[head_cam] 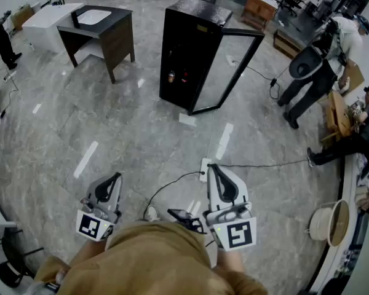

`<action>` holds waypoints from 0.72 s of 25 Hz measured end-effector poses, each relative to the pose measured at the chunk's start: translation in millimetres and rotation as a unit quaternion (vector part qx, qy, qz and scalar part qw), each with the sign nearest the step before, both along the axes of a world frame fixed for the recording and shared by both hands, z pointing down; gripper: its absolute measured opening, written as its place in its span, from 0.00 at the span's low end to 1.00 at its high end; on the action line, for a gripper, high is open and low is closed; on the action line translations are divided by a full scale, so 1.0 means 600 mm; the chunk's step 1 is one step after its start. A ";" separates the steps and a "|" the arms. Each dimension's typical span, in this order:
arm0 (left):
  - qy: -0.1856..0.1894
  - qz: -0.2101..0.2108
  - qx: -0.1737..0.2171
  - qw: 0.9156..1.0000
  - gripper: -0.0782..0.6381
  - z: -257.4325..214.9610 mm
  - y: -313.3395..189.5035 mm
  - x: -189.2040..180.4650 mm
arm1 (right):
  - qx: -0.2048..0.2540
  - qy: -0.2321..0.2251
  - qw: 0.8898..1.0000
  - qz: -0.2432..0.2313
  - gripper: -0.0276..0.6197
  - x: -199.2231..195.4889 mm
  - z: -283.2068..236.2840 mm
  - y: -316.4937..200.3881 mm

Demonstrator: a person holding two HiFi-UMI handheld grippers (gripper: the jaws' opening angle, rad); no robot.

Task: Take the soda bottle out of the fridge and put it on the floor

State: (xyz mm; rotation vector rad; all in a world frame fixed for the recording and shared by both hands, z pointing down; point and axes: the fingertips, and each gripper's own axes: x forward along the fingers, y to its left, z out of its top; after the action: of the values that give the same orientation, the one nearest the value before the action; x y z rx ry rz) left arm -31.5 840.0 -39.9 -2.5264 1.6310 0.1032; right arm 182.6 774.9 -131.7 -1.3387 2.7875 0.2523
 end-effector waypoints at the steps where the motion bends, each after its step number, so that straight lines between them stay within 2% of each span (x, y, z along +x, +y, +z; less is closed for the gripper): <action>1: 0.003 0.000 0.013 1.000 0.11 -0.006 -0.004 -0.003 | 0.000 0.000 1.000 0.000 0.05 -0.004 0.002 -0.002; 5: 0.011 -0.001 0.030 0.999 0.11 -0.013 -0.017 -0.011 | -0.001 0.004 1.000 0.002 0.05 -0.017 0.009 -0.003; 11: -0.015 -0.009 0.005 1.000 0.11 0.005 -0.030 -0.032 | -0.002 -0.004 1.000 0.009 0.05 -0.029 0.015 -0.009; 18: -0.016 -0.025 -0.007 1.000 0.11 0.017 -0.044 -0.079 | 0.006 0.004 1.000 0.012 0.05 -0.058 0.008 -0.021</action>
State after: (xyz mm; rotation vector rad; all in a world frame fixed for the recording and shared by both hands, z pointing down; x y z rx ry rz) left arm -78.8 813.5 -30.0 -2.4829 1.6862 0.0463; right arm 147.8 762.1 -126.9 -1.3734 2.7733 0.2772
